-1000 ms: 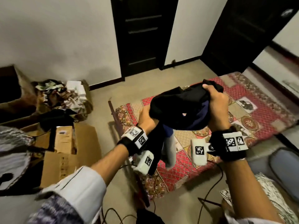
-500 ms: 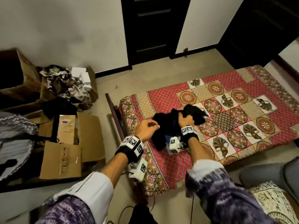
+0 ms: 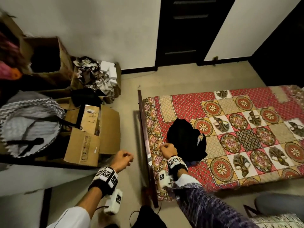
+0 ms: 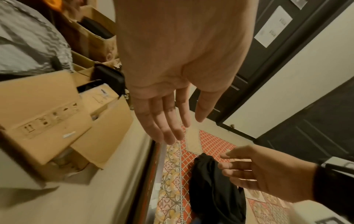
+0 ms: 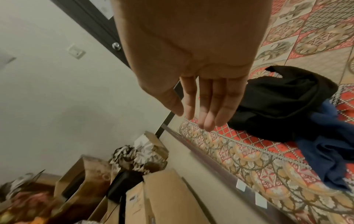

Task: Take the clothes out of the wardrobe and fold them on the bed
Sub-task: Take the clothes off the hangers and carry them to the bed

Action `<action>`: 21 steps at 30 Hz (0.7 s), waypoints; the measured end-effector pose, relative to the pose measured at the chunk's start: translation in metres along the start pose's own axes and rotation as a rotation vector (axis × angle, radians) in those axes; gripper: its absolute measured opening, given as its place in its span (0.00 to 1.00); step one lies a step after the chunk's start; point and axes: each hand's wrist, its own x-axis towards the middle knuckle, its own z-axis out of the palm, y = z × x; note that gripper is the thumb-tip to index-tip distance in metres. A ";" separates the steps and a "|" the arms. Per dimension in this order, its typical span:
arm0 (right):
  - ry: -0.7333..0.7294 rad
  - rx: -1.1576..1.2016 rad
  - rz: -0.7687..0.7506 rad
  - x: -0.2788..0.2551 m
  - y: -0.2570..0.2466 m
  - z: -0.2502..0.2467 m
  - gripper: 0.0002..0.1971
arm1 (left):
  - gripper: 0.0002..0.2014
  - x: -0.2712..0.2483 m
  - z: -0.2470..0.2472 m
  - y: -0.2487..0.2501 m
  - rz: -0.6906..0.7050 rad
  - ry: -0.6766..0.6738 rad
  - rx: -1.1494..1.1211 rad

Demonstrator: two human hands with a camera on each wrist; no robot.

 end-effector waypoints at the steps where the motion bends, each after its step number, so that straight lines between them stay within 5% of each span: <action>1: -0.055 -0.017 -0.026 -0.001 0.000 0.018 0.16 | 0.06 -0.007 -0.010 -0.011 -0.011 0.015 -0.023; 7: -0.287 -0.086 -0.255 -0.016 -0.010 0.105 0.10 | 0.08 -0.054 -0.059 -0.082 -0.057 0.070 -0.221; 13: -0.451 -0.222 -0.545 -0.197 -0.123 0.163 0.13 | 0.06 -0.126 -0.140 -0.157 -0.015 0.181 -0.389; 21: -0.823 -0.299 -1.031 -0.436 -0.238 0.334 0.09 | 0.07 -0.295 -0.328 -0.238 0.206 0.743 -0.665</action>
